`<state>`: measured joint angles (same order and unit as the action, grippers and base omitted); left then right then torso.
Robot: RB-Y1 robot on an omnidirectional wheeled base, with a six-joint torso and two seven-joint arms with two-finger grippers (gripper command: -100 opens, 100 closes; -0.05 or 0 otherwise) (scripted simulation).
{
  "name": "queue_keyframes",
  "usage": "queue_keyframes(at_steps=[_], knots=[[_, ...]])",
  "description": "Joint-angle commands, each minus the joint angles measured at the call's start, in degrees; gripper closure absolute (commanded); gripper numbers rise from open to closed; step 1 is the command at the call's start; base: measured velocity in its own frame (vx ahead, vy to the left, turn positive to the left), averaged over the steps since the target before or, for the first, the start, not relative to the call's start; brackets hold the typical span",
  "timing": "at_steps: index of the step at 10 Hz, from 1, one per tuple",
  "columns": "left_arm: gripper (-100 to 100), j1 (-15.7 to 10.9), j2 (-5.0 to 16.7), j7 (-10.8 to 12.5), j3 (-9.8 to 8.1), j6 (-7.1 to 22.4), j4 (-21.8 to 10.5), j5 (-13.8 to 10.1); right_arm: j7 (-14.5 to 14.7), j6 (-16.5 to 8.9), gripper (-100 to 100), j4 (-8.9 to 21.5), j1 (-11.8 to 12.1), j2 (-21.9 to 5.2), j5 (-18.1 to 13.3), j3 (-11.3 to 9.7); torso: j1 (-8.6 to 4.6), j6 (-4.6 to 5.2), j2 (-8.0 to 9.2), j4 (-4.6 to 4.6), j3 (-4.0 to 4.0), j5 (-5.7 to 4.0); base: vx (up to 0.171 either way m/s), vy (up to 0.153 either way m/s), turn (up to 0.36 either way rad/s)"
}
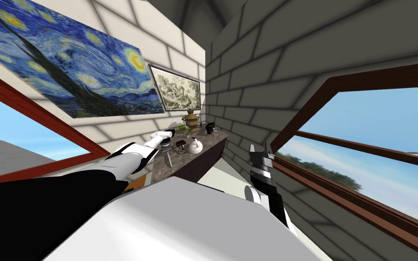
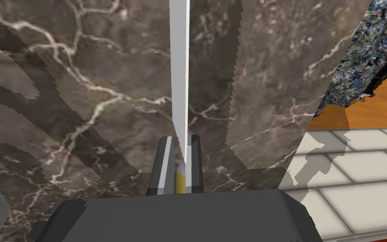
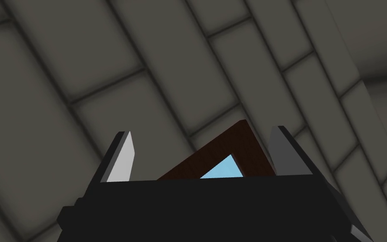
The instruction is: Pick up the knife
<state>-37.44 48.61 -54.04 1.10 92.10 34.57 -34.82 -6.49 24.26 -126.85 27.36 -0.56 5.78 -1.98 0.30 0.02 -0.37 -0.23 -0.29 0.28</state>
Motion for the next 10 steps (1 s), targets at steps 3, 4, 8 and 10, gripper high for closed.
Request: queue_keyframes(at_steps=[3, 4, 8, 10], knots=[[0, 0.00, 0.01, 0.01, 0.00, 0.00, 0.00, 0.00, 0.00, 0.00, 0, 0.00, 0.00, 0.00, 0.00, 0.00, 0.02, 0.01, -0.02, -0.01, -0.01, 0.01, 0.000, 0.000, 0.000], [100, -0.60, -0.02, 0.93, -0.06, 0.28, -0.68, 0.10, 0.00, 0.00, 0, 0.00, 0.00, 0.00, 0.00, 0.00, 0.02, 0.01, -0.02, -0.01, -0.01, 0.01, -0.049, 0.050, -0.267], [100, -2.86, 0.37, 6.23, -0.68, 2.36, -2.65, 0.50, 0.00, 0.00, 0, 0.00, -0.02, -0.01, 0.00, 0.01, 0.40, 0.04, 0.43, 0.10, 0.25, 0.08, -0.134, 0.105, -0.299], [0, -2.10, 0.27, 5.72, -0.72, 2.27, -1.53, 0.32, 0.00, 0.00, 0, 0.01, 0.00, -0.01, 0.00, 0.01, 0.27, -0.08, 0.29, 0.06, 0.17, 0.06, -0.040, 0.029, -0.038]])
